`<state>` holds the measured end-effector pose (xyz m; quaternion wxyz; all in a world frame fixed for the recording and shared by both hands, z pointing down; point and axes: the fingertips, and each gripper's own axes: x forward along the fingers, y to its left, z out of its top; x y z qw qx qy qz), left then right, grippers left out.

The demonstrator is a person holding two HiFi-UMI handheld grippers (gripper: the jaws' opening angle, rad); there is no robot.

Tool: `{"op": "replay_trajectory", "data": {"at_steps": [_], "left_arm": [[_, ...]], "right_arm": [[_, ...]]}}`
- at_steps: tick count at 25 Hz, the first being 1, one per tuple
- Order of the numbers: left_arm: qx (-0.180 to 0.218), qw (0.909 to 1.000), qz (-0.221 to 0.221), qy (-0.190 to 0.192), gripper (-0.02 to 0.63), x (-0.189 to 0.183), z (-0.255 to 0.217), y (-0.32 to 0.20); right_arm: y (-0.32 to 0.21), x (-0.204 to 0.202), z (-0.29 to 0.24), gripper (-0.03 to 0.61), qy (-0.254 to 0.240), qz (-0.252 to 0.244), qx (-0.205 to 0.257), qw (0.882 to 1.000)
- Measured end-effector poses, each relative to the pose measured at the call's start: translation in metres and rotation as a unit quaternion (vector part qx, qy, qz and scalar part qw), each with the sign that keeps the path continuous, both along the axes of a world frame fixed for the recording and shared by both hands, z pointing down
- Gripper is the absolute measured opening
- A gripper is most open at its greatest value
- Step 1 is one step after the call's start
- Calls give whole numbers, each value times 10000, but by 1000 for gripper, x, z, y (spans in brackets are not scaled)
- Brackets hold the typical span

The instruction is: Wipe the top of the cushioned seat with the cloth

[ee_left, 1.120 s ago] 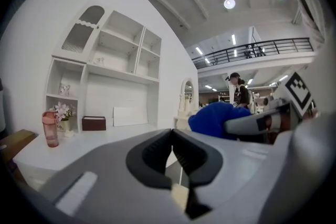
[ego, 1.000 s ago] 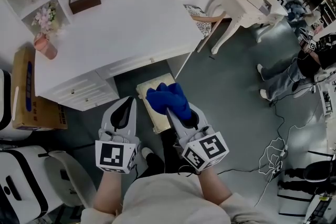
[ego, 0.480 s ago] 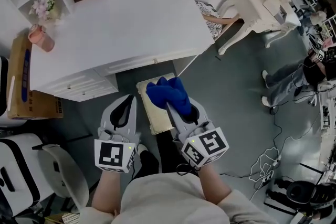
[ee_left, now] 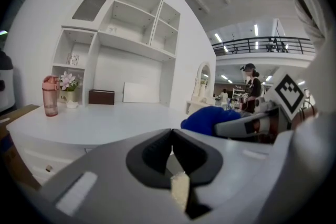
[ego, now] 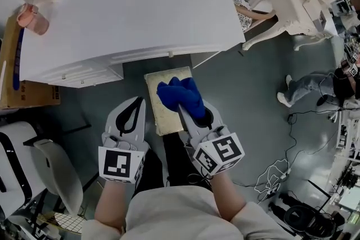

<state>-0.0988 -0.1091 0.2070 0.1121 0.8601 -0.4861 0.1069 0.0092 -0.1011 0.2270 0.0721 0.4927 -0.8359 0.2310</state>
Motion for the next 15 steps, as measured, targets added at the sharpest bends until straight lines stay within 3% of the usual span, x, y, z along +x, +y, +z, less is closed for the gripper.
{"op": "replay_trajectory", "data": {"at_steps": [5,15], "left_arm": [[-392,9992,-101,68,2,4,45,2],[-741,9964,-407,14,0,0,84,-3]], "right_arm": [[2,-1,53,102,33,-146,-394,9991],[-14,-2,109,103,157,-554,-775,9953]]}}
